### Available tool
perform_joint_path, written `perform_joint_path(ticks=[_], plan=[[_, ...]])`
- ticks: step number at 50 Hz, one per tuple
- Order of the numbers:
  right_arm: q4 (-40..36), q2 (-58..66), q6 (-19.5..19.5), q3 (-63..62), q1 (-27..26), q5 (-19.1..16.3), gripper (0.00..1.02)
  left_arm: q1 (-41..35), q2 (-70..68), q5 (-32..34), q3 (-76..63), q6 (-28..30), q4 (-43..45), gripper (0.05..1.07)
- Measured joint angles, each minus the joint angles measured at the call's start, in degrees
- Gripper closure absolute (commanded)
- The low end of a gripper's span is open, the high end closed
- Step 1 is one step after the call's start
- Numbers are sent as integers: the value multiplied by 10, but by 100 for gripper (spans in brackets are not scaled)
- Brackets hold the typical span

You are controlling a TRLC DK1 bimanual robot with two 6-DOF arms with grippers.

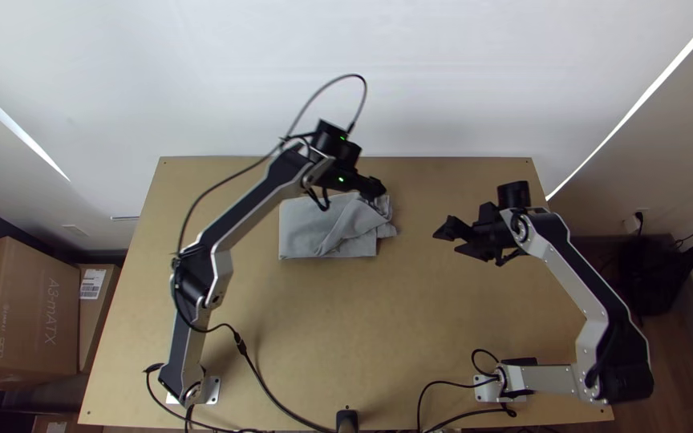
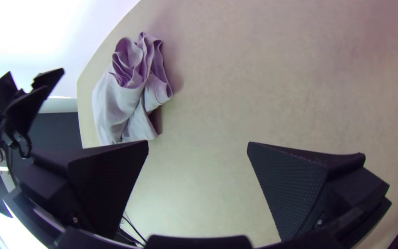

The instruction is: Fold the t-shirt

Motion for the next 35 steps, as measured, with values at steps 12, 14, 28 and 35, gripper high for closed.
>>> perform_joint_path(ticks=[12,14,28,35], plan=[[4,108,-5,146,100,72,3,115,-137,-46,-45,12,-36,9],[5,123,-9,179,120,79,3,135,-161,-49,-57,16,-40,9],[-3,269,-18,367,197,85,3,244,-284,-51,-140,31,-67,9],[-4,332,-28,439,232,85,3,289,-334,-51,-194,34,-73,9]])
